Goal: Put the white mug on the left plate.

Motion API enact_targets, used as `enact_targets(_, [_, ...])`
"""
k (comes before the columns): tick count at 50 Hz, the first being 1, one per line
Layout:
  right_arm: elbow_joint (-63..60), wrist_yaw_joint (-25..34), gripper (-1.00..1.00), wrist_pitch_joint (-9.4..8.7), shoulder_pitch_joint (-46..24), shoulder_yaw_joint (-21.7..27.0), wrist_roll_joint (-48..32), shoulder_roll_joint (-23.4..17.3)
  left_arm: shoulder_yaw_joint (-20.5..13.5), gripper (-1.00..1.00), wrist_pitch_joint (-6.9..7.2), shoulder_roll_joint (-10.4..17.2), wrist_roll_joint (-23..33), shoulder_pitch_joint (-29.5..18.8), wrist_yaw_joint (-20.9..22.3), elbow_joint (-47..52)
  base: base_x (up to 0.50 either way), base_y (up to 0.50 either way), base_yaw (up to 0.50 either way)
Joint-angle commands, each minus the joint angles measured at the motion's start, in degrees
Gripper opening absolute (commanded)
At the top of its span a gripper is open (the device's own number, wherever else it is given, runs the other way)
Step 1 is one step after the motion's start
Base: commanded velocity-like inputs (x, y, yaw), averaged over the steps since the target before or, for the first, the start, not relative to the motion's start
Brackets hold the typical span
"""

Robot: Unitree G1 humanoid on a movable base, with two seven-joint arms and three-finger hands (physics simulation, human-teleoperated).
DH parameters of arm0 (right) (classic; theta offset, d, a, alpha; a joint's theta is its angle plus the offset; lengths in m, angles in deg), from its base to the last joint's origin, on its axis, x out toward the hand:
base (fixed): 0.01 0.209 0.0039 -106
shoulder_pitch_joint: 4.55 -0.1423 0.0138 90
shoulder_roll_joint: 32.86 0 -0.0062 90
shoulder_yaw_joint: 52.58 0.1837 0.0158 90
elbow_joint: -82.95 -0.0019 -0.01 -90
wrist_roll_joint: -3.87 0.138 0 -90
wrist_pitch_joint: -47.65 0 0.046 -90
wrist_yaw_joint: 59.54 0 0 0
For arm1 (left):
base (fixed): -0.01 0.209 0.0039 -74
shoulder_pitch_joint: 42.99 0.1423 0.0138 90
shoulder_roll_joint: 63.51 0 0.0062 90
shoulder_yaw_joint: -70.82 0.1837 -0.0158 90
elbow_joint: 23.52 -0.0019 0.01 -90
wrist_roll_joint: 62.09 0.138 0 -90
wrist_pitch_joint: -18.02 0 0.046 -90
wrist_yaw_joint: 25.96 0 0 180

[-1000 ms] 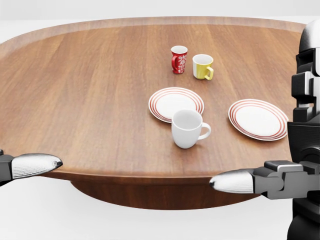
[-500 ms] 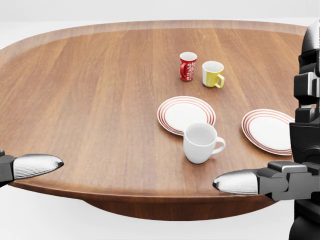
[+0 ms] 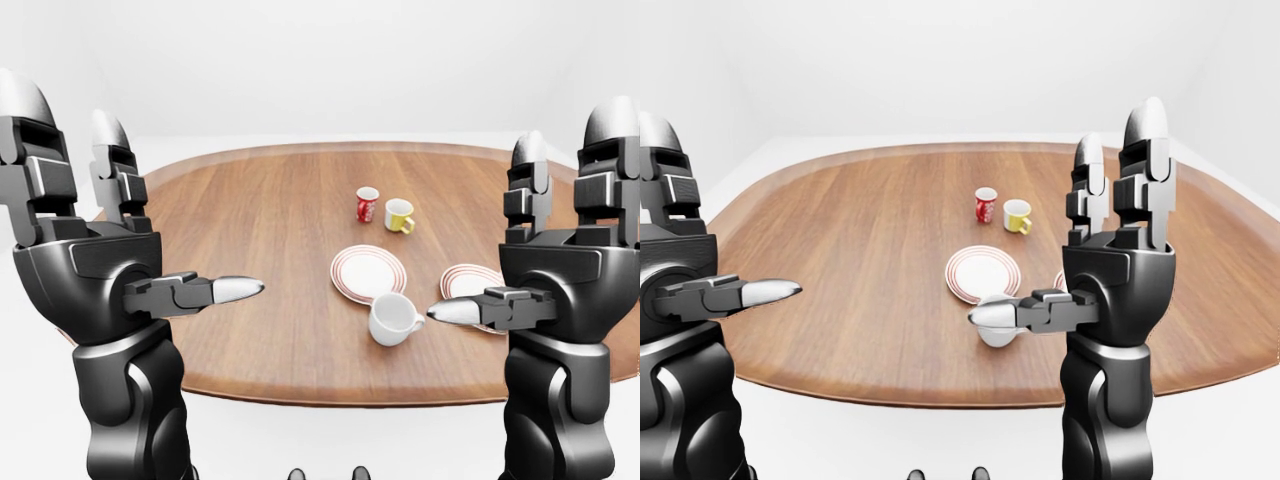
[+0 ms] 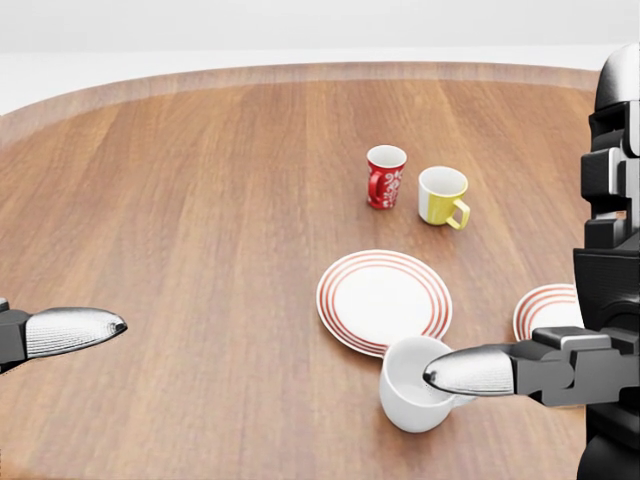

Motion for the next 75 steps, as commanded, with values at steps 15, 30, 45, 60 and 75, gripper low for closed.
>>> enact_targets(15, [-0.4, 0.4, 1.0, 0.0, 0.2, -0.2, -0.2, 0.1, -0.1, 1.0, 0.0, 0.1, -0.1, 0.1, 0.0, -0.1, 0.5, 0.0, 0.0])
enact_targets(30, [-0.5, 0.6, 1.0, 0.0, 0.3, -0.4, -0.4, 0.2, 0.1, 1.0, 0.0, -0.1, 0.1, 0.3, 0.2, -0.1, 0.5, -0.01, 0.0])
enact_targets(45, [-1.3, 4.2, 1.0, 0.0, 4.3, -14.8, -14.8, 0.6, 0.5, 1.0, 0.0, -0.3, 0.6, 0.8, 0.6, -0.2, 0.13, -0.01, 0.0])
enact_targets(60, [-4.8, 34.5, 1.0, 0.0, -3.5, -22.6, -45.2, -10.4, 0.8, 1.0, 0.0, -0.5, 1.8, 1.2, 1.3, -0.4, 0.0, 0.0, 0.0])
enact_targets(75, [-8.4, 39.7, 1.0, 0.0, 7.9, -21.1, -61.3, -5.9, 0.8, 1.0, 0.0, -0.6, 2.0, 1.3, 1.4, -0.7, 0.0, 0.0, 0.0])
